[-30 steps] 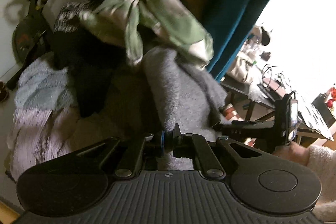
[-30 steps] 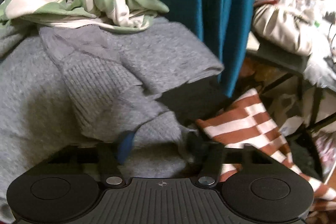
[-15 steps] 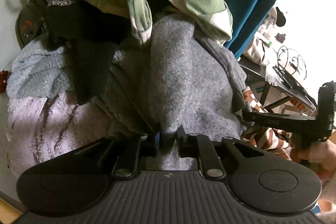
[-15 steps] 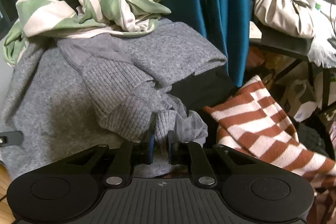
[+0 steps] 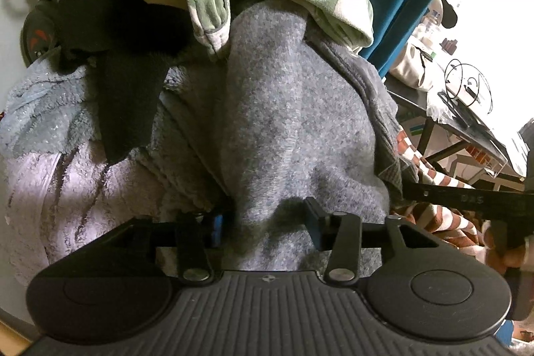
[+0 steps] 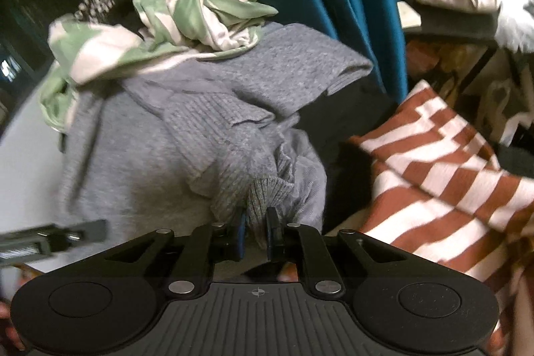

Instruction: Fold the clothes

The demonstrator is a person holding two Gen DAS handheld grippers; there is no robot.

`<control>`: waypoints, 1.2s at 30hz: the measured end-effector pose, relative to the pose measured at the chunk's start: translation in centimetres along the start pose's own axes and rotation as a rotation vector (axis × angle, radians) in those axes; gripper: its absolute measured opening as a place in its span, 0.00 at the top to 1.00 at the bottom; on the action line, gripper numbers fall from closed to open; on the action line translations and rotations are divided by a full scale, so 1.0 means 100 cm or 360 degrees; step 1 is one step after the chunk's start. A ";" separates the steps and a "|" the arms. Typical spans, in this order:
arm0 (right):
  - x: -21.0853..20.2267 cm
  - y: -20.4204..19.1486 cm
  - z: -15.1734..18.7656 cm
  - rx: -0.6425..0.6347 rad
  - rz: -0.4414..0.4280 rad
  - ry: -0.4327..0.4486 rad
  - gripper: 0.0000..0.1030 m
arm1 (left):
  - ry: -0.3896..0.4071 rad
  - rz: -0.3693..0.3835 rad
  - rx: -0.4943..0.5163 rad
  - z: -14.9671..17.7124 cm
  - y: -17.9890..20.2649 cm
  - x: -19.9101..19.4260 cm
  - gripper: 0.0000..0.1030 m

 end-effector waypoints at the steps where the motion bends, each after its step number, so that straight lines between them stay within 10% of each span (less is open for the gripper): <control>1: -0.002 -0.002 0.001 -0.0021 0.0003 -0.0002 0.90 | -0.0003 -0.0005 0.0006 0.000 0.001 0.002 0.51; 5: -0.008 -0.005 0.003 -0.0062 0.0042 0.0008 0.88 | -0.0031 -0.0009 -0.0057 0.000 -0.003 0.010 0.46; 11: -0.008 -0.002 0.002 -0.0102 0.0166 0.0100 0.54 | -0.0040 0.0012 -0.0112 0.002 -0.007 0.014 0.45; 15: 0.002 -0.001 0.001 -0.0145 0.0216 0.0104 0.42 | -0.0008 0.0060 -0.0097 0.004 -0.006 0.006 0.86; 20: 0.022 -0.002 0.000 -0.0235 0.0257 0.0027 0.42 | 0.0087 0.0098 -0.0102 0.007 -0.006 -0.012 0.91; 23: 0.027 -0.005 -0.001 -0.0256 0.0205 -0.0033 0.61 | 0.0144 0.0120 -0.0104 0.009 -0.007 -0.022 0.92; 25: 0.027 -0.008 -0.002 -0.0248 0.0127 -0.0079 0.91 | 0.0183 0.0135 -0.0106 0.010 -0.007 -0.029 0.92; 36: -0.024 -0.038 -0.007 -0.0223 -0.0345 0.0014 0.94 | 0.0607 0.0142 -0.0127 -0.025 -0.005 -0.094 0.93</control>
Point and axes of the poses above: each gripper's, at about its wrist camera, not at the fingertips, and x roughly the way its jaws point, y to its right, z to its underside, the point moved 1 cm from there along x, roughly the way its jaws point, and after that the axes turned 3 degrees about -y, right-handed, at the moved point
